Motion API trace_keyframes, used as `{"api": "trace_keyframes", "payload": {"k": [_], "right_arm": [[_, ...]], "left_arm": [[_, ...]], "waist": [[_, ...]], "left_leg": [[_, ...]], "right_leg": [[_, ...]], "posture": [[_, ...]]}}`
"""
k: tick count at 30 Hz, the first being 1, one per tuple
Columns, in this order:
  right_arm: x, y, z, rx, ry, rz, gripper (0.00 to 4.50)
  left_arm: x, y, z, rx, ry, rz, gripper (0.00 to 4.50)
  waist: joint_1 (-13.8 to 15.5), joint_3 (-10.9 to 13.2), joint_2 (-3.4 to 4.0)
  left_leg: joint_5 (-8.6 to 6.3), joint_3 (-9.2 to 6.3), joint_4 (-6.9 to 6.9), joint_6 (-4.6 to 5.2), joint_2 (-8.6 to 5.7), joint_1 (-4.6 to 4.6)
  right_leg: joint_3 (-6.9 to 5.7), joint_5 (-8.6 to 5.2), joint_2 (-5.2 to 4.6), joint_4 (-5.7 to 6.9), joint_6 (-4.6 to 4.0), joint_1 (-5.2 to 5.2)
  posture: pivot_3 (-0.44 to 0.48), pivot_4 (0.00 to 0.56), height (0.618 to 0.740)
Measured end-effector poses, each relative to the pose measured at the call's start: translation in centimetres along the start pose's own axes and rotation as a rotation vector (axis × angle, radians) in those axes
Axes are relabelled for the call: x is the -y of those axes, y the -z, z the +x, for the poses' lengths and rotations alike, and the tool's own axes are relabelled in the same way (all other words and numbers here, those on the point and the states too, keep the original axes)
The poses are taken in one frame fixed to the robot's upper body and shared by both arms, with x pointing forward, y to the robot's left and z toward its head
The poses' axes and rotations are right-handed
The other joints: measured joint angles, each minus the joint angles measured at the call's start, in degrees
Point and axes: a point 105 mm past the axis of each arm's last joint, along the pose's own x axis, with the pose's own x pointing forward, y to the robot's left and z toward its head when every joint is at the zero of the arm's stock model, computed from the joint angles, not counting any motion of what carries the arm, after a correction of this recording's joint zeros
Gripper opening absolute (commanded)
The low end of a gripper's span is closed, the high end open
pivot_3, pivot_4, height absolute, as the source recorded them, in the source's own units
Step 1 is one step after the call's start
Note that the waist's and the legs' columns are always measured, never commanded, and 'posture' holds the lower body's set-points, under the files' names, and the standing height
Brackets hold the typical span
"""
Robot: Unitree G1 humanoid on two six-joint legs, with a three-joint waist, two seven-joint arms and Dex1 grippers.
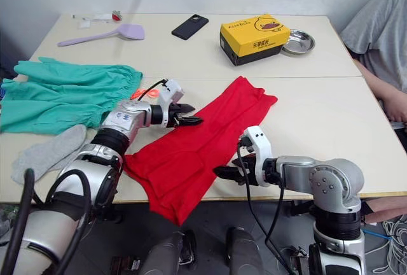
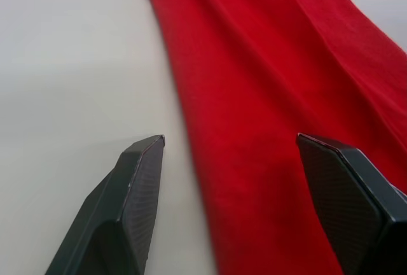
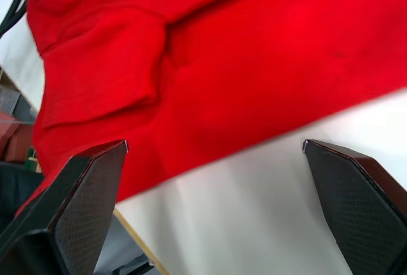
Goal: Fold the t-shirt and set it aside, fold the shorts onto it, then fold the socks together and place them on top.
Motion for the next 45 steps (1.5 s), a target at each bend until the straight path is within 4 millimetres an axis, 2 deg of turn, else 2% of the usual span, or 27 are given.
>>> {"api": "trace_keyframes", "payload": {"k": [2, 5, 14, 16, 17, 23, 27, 33, 38, 45], "right_arm": [[-0.4, 0.1, 0.4, -0.008, -0.019, 0.005, 4.50], [-0.8, 0.3, 0.9, -0.023, -0.033, 0.011, 3.90], [-1.0, 0.5, 2.5, -0.035, -0.030, 0.072, 0.91], [-0.8, 0.5, 2.5, -0.041, -0.019, 0.079, 0.20], [-0.7, 0.6, 2.5, -0.048, -0.016, 0.078, 0.05], [-0.5, 1.0, 1.5, -0.079, -0.026, 0.066, 0.05], [0.6, 1.3, 0.0, -0.112, -0.008, 0.074, 0.05], [3.8, -1.3, -2.4, -0.093, 0.120, 0.074, 0.05], [5.1, -3.2, -2.4, -0.070, 0.149, 0.051, 0.05], [6.2, -4.7, -0.8, -0.055, 0.131, -0.038, 0.05]], "left_arm": [[-0.1, -0.1, 0.2, -0.002, -0.008, -0.005, 3.46], [0.0, -0.1, 0.6, 0.003, -0.022, -0.022, 2.87], [0.1, 0.1, 1.0, 0.026, -0.031, -0.082, 0.09], [0.0, 0.2, 1.0, 0.042, -0.036, -0.112, 0.00], [-0.1, 0.1, 1.0, 0.054, -0.045, -0.128, 0.00], [-0.4, -0.2, 1.0, 0.154, -0.074, -0.236, 0.00], [-1.3, 0.4, 0.6, 0.220, -0.148, -0.314, 0.00], [-2.6, 0.8, -0.1, 0.294, -0.291, -0.314, 0.00], [-3.1, 0.9, -0.8, 0.363, -0.400, -0.300, 0.00], [-3.5, 1.1, -2.3, 0.425, -0.504, -0.310, 0.00]], "waist": [[0.08, -0.01, -0.01], [0.19, -0.07, -0.11], [0.22, -0.08, -0.13], [0.23, -0.08, -0.12], [0.26, -0.08, -0.13], [0.37, -0.07, -0.12], [0.49, -0.07, -0.12], [0.28, -0.07, -0.11], [0.26, -0.05, -0.09], [0.41, -0.05, -0.09]], "left_leg": [[0.00, 0.00, 0.03, 0.01, 0.00, 0.01], [-0.14, -0.01, 0.06, 0.24, 0.00, 0.06], [-0.08, -0.01, 0.05, 0.14, 0.00, 0.03], [-0.10, -0.01, 0.05, 0.16, 0.00, 0.02], [-0.12, -0.01, 0.05, 0.20, 0.00, 0.00], [-0.11, 0.00, 0.06, 0.20, -0.03, -0.09], [-0.11, 0.00, 0.14, 0.33, -0.06, -0.12], [-0.31, 0.05, 0.24, 0.60, -0.07, -0.09], [-0.08, 0.13, 0.20, 0.25, -0.04, -0.08], [0.00, 0.22, 0.24, 0.43, -0.06, -0.13]], "right_leg": [[0.00, 0.00, 0.00, 0.02, 0.00, 0.02], [0.01, 0.00, -0.02, 0.03, 0.00, 0.07], [0.01, 0.00, -0.02, 0.01, 0.00, 0.05], [0.01, 0.00, -0.02, 0.01, 0.00, 0.04], [0.01, 0.00, -0.02, 0.01, 0.00, 0.02], [-0.01, 0.00, -0.05, -0.11, 0.01, 0.01], [-0.03, 0.02, -0.08, -0.13, 0.04, 0.03], [0.03, 0.11, -0.11, -0.06, 0.17, 0.04], [0.04, 0.11, -0.07, -0.02, 0.16, 0.00], [0.04, 0.12, -0.08, -0.09, 0.18, 0.00]], "posture": [[0.000, 0.150, 0.740], [0.000, 0.150, 0.740], [0.000, 0.150, 0.740], [0.000, 0.150, 0.740], [0.000, 0.150, 0.740], [0.000, 0.150, 0.740], [0.000, 0.150, 0.740], [0.000, 0.150, 0.740], [0.000, 0.150, 0.740], [0.000, 0.150, 0.740]]}}
